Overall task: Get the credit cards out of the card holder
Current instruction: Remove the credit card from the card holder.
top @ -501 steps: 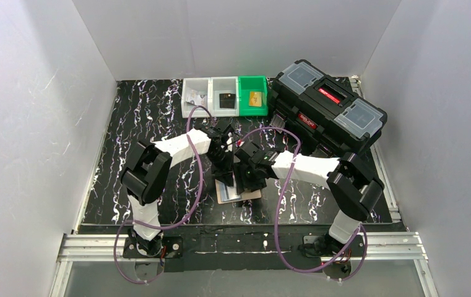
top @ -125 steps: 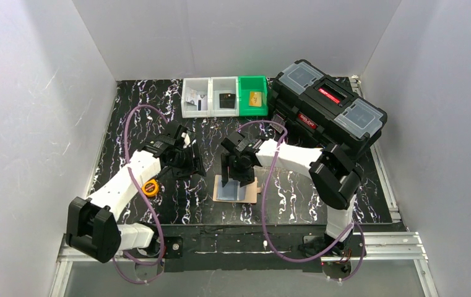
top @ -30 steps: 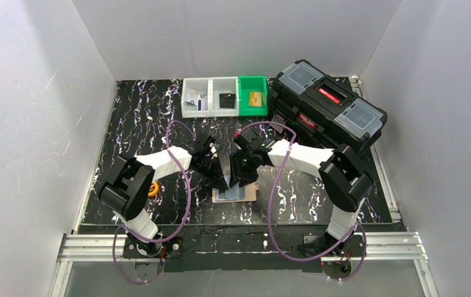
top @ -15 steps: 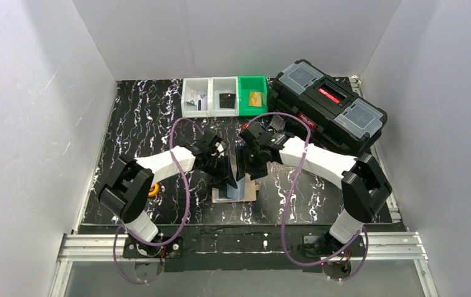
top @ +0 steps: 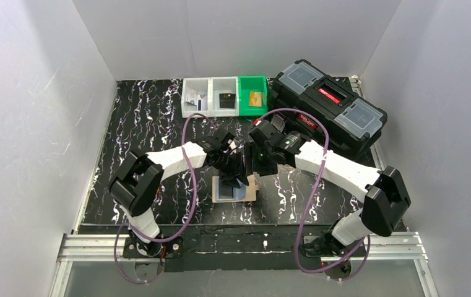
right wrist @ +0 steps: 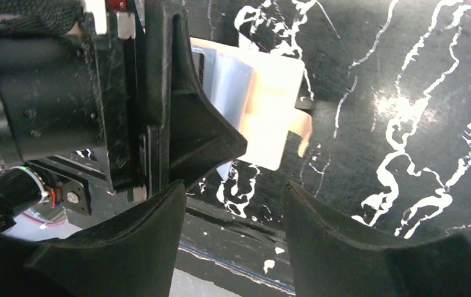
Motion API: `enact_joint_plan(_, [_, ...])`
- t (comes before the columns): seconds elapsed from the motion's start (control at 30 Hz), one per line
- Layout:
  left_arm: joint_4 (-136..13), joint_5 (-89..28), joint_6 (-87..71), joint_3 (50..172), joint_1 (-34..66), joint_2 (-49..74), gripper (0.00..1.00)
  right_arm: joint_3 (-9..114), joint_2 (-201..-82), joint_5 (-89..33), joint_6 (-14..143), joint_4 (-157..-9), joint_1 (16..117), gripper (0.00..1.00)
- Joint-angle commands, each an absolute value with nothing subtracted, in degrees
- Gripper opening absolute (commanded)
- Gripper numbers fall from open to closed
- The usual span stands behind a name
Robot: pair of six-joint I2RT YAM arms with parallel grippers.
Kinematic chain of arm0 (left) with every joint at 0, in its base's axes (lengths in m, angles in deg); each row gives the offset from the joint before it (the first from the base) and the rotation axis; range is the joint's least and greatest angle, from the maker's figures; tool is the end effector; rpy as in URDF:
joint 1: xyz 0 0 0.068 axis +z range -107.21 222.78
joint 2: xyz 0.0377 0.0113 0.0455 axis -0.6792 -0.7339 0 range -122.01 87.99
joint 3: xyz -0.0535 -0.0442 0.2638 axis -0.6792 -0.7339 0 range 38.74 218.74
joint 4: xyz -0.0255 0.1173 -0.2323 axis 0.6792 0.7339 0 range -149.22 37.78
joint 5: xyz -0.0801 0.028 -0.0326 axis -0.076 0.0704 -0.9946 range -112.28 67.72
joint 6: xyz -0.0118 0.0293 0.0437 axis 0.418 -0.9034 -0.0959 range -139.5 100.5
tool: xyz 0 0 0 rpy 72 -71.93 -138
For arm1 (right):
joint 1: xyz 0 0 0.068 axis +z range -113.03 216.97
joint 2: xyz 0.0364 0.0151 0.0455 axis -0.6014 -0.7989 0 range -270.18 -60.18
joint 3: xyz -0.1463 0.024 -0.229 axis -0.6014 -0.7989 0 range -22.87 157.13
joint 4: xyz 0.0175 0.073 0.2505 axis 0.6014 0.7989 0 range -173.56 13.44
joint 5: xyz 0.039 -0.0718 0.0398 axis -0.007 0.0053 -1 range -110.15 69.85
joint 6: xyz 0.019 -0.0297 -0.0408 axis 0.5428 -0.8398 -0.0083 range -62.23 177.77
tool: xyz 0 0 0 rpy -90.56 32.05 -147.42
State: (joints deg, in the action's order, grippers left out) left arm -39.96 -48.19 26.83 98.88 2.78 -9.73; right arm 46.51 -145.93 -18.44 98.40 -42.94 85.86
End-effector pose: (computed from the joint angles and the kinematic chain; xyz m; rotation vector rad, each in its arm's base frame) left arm 0.2537 -0.2332 0.1845 0.0375 2.8407 -1.0531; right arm 0.2060 0.2345 0.2734 -0.1801 2.6569 0.5274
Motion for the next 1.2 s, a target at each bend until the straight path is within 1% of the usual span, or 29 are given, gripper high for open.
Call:
enact_joint_plan(0.0, [-39.72, -47.90, 27.41, 101.55, 1.41, -12.88, 0.41, 44.22, -142.68, -16.39, 99.74, -41.89, 85.84, 0.66])
enact_joint_plan(0.2, [-40.88, -48.06, 28.24, 103.15, 0.45, -16.63, 0.42, 42.36, -140.86, -16.32, 100.46, -42.00, 85.75, 0.67])
enact_joint_plan(0.37, [-39.45, -47.57, 27.37, 104.29, 0.41, -16.12, 0.43, 42.34, -139.93, -16.39, 100.49, -41.94, 85.66, 0.68])
enact_joint_plan(0.47, [-37.22, -46.09, 25.95, 105.32, 0.44, -14.37, 0.44, 42.72, -139.73, -17.38, 100.18, -42.16, 85.59, 0.63])
enact_joint_plan(0.7, [-32.41, -43.37, 22.60, 106.23, 2.41, -9.88, 0.44, 44.21, -140.04, -19.75, 100.14, -43.38, 85.49, 0.63])
enact_joint_plan(0.87, [-30.52, -42.98, 21.03, 105.30, 4.50, -7.69, 0.41, 45.21, -141.13, -22.70, 100.39, -44.45, 85.49, 0.62])
enact_joint_plan(1.17, [-26.53, -40.66, 18.83, 99.82, 11.03, -1.04, 0.38, 47.26, -147.01, -29.31, 101.17, -48.27, 85.53, 0.60])
